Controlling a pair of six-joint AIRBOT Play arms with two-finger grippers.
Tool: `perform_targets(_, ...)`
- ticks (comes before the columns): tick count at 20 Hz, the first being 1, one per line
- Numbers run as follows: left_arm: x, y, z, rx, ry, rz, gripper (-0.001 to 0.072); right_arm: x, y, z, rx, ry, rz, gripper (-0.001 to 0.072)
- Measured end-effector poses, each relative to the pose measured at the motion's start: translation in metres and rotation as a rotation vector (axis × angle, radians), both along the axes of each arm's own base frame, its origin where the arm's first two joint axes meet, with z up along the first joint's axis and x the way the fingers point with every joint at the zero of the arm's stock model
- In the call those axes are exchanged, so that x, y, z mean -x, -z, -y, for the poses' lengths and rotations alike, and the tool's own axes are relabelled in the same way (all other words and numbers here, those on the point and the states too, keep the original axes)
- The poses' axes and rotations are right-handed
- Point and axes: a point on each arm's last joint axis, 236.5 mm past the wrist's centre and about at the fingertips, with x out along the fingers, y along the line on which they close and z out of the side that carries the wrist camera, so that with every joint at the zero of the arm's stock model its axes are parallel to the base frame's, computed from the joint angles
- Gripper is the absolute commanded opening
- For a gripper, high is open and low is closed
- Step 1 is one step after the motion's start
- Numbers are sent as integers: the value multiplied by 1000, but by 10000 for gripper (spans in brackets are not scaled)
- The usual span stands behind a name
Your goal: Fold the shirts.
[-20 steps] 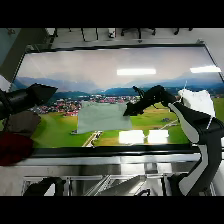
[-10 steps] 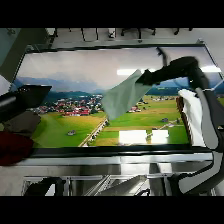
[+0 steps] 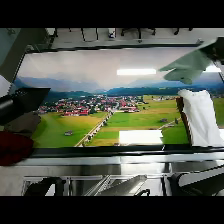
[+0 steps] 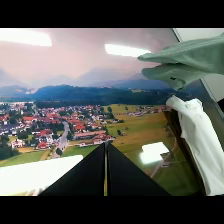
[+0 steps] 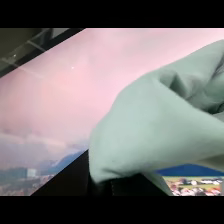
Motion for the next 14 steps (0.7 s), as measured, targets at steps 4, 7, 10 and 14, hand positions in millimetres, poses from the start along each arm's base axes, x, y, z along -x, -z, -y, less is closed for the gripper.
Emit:
perform_targets(4,-9,15,2,13,1,-65,14,45,22,57,-66,80,-128,27)
perform_targets(7,-15,27,4,18,8,-116,14,81,30,72,-114,91,-225,27)
perform_targets(10,-19,34,4,19,11,-142,14,108,22,71,-127,86,-277,27)
perform_targets(14,-20,36,5,19,12,-150,15,138,8,58,-121,84,-348,27)
